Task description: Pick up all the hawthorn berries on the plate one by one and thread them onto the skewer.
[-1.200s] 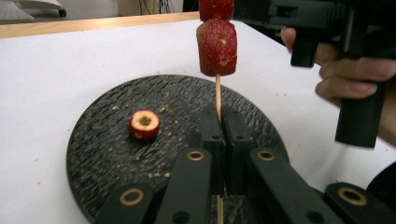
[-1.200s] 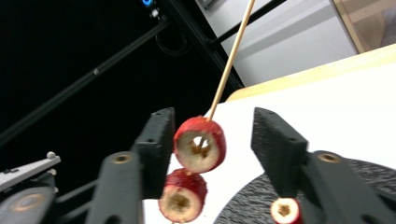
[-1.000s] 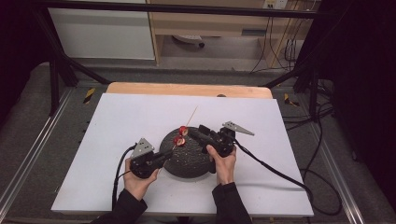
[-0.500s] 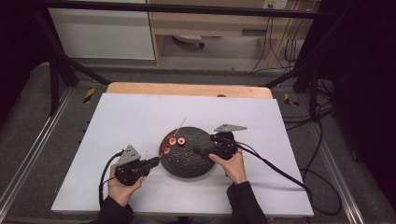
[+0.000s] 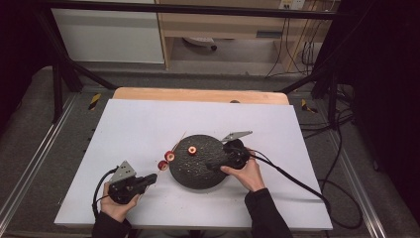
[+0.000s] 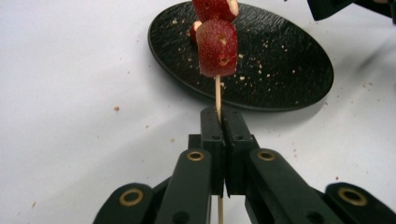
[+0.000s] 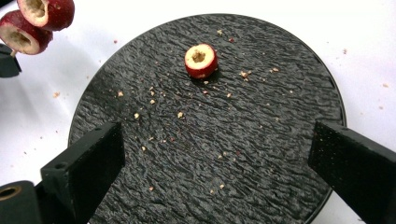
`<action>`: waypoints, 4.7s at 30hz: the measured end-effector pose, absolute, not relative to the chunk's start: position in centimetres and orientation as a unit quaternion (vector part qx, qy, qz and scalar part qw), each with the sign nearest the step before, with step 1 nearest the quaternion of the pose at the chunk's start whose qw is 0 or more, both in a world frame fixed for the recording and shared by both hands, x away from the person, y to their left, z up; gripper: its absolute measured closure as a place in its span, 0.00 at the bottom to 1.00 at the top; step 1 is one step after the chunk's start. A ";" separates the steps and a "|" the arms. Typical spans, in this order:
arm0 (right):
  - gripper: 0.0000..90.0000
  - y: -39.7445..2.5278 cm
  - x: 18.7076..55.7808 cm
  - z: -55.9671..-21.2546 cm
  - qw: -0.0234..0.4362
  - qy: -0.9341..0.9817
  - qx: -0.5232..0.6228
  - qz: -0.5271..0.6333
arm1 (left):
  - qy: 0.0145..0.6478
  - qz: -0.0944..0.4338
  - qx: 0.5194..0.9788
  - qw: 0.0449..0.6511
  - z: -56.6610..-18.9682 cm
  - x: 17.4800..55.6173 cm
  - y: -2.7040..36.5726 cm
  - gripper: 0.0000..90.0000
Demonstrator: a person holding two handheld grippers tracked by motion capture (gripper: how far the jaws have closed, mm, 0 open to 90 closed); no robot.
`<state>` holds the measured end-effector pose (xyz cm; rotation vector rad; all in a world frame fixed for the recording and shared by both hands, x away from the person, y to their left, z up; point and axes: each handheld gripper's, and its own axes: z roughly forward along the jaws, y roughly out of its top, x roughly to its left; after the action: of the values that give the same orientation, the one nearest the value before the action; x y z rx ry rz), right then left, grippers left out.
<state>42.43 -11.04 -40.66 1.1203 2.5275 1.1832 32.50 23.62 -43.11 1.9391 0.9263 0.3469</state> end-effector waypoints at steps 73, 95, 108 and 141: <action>0.68 -1.6 49.8 -41.2 0.031 0.911 0.323 0.256 | 0.387 0.136 0.792 0.453 -43.8 32.2 25.3 0.98; 0.70 -1.5 50.1 -41.2 0.012 0.908 0.342 0.243 | 0.386 0.136 0.792 0.453 -43.7 32.2 25.3 0.98; 0.70 -2.1 49.8 -39.7 0.003 0.904 0.348 0.248 | 0.385 0.136 0.792 0.454 -43.7 32.2 25.2 0.98; 0.70 -7.0 45.1 -37.9 0.007 0.830 0.383 0.407 | 0.380 0.142 0.793 0.455 -43.6 32.0 24.5 0.98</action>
<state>45.09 -7.00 -37.85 1.1972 2.5955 1.2719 31.96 24.48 -43.58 1.9552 0.9370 0.3504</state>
